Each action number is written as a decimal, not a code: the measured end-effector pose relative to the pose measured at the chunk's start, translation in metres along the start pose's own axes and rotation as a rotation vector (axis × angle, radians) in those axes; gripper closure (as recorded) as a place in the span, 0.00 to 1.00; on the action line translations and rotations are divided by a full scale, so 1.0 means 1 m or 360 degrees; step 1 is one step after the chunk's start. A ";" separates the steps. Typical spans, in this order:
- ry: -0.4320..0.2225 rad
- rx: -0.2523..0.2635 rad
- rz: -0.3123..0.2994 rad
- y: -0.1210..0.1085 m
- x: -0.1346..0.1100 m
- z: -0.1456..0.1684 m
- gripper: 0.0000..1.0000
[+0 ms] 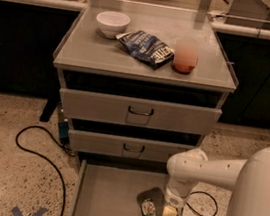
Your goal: Pick 7up can from bottom drawer and place on counter
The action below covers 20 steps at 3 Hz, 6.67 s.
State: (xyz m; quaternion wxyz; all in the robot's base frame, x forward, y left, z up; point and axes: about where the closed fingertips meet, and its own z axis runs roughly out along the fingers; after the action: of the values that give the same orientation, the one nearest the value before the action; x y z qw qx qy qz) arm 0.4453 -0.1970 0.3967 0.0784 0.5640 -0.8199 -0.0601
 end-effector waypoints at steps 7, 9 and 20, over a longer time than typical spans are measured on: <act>-0.0058 0.0024 0.0034 -0.101 0.008 0.106 0.00; -0.0363 -0.0014 0.0152 -0.088 0.086 0.186 0.00; -0.0494 -0.0310 -0.0319 -0.092 -0.068 0.278 0.19</act>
Offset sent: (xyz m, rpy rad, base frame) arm 0.0165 0.0004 -0.0069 -0.0143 -0.0808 -0.0153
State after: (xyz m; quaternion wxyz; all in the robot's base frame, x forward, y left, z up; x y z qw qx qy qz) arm 0.4987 -0.1632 0.1023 -0.0010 0.6165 -0.7522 -0.2326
